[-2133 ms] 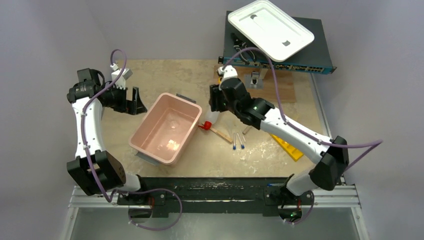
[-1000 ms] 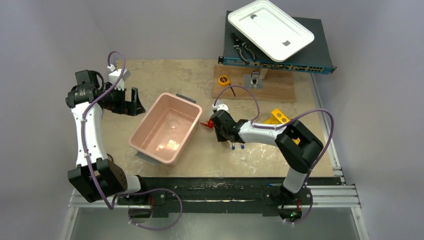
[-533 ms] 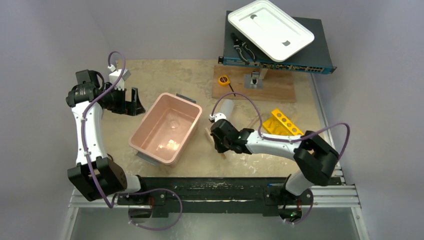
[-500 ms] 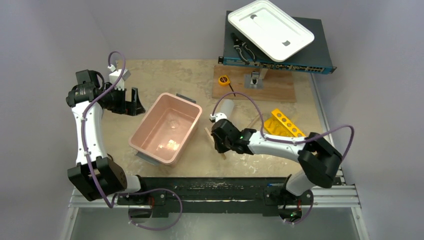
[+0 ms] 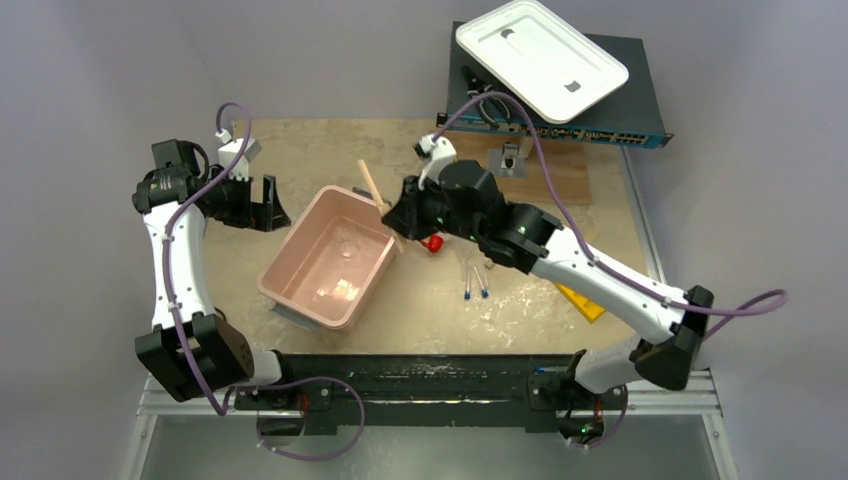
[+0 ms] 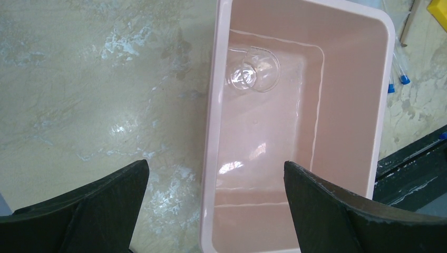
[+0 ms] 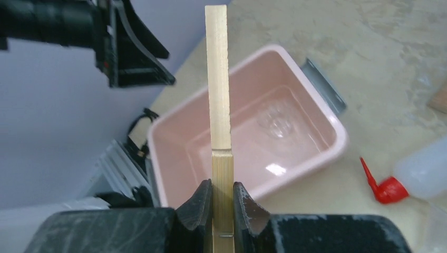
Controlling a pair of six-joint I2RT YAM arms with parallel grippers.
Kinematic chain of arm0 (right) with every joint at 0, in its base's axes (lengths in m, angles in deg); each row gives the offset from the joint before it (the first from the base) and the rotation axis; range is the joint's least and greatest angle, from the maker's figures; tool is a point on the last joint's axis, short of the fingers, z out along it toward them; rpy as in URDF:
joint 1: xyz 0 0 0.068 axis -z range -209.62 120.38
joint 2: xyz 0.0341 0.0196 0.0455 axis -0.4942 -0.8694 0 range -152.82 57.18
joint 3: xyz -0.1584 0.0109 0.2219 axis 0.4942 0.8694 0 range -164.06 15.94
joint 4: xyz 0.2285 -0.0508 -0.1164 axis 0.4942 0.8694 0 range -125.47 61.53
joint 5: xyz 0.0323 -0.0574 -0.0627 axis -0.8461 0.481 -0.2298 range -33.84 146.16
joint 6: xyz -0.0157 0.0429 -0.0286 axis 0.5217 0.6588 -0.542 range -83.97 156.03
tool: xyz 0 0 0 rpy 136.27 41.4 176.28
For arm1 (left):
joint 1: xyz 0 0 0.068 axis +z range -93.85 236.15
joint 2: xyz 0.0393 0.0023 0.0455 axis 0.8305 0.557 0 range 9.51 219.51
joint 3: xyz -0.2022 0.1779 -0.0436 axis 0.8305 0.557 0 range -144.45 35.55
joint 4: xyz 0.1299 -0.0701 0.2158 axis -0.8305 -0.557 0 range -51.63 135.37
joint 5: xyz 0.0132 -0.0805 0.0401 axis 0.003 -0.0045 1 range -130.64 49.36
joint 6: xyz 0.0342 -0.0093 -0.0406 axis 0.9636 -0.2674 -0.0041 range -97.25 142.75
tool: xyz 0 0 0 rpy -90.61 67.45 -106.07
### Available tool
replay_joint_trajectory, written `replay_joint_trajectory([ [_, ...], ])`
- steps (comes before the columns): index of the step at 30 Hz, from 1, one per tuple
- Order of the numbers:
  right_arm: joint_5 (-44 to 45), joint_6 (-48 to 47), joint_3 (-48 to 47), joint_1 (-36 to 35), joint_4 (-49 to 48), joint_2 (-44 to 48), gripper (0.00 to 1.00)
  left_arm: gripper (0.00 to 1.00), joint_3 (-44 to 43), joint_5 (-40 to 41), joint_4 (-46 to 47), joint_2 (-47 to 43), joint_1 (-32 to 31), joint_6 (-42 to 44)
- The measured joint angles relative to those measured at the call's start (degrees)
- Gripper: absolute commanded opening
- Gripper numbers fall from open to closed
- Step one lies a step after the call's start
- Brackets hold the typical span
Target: Organize the chemistry lab equipment
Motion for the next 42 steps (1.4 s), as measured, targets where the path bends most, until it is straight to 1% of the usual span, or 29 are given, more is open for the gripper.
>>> replay_joint_trajectory([
  [3, 0.79, 2.73, -11.28, -0.79, -0.11, -8.0, 0.0, 1.0, 0.0, 0.04, 0.0, 0.0, -0.02, 0.0],
  [6, 2.8, 6.45, -17.92, -1.86, 0.92, -16.61, 0.0, 1.0, 0.0, 0.13, 0.0, 0.0, 0.0, 0.0],
  [10, 6.69, 11.72, -20.76, -3.23, 2.91, -26.53, 0.0, 1.0, 0.0, 0.22, 0.0, 0.0, 0.0, 0.02],
  [13, 9.14, 15.3, -20.76, -3.74, 5.46, -31.15, 0.0, 1.0, 0.0, 0.5, 0.0, 0.0, 0.0, 0.07],
  [15, 10.64, 17.64, -20.76, -3.96, 6.91, -32.94, 0.04, 1.0, 0.0, 0.7, 0.0, 0.0, 0.0, 0.09],
  [16, 11.28, 18.49, -20.76, -4.0, 7.37, -33.35, 0.07, 1.0, 0.0, 0.81, 0.0, 0.0, 0.0, 0.11],
  [19, 12.92, 20.85, -21.31, -4.22, 9.53, -33.81, 0.22, 1.0, 0.0, 1.03, 0.0, 0.0, 0.0, 0.24],
  [22, 14.47, 22.43, -22.71, -4.39, 10.78, -33.88, 0.3, 1.0, 0.0, 1.25, 0.0, 0.0, 0.0, 0.33],
  [25, 15.8, 23.41, -23.34, -4.63, 10.99, -33.75, 0.43, 1.0, 0.0, 1.4, 0.0, 0.0, 0.0, 0.46],
  [27, 16.04, 23.71, -23.32, -4.76, 10.99, -33.73, 0.44, 1.0, 0.0, 1.46, 0.02, 0.0, 0.0, 0.48],
  [35, 18.73, 23.76, -21.9, -4.79, 11.3, -32.2, 0.42, 1.0, 0.0, 1.64, 0.0, 0.0, 0.0, 0.48],
  [39, 21.92, 23.28, -17.79, -4.31, 11.91, -26.8, 0.41, 1.0, 0.0, 1.73, 0.0, 0.0, 0.0, 0.48],
  [42, 23.28, 22.91, -11.98, -2.16, 11.5, -20.2, 0.41, 1.0, 0.0, 1.84, 0.0, 0.0, 0.0, 0.48],
])
